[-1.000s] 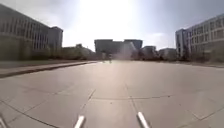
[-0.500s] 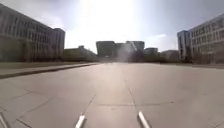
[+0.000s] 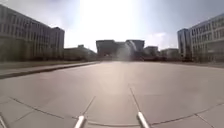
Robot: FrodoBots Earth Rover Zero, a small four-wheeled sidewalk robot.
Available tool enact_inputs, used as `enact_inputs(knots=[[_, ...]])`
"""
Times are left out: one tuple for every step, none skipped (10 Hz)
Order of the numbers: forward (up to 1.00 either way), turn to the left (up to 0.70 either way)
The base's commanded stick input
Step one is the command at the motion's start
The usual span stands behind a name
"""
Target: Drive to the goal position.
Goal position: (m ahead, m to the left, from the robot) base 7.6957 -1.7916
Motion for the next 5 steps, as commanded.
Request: enact_inputs(knots=[[1.00,0.00],[1.00,0.00],[1.00,0.00],[1.00,0.00],[1.00,0.00]])
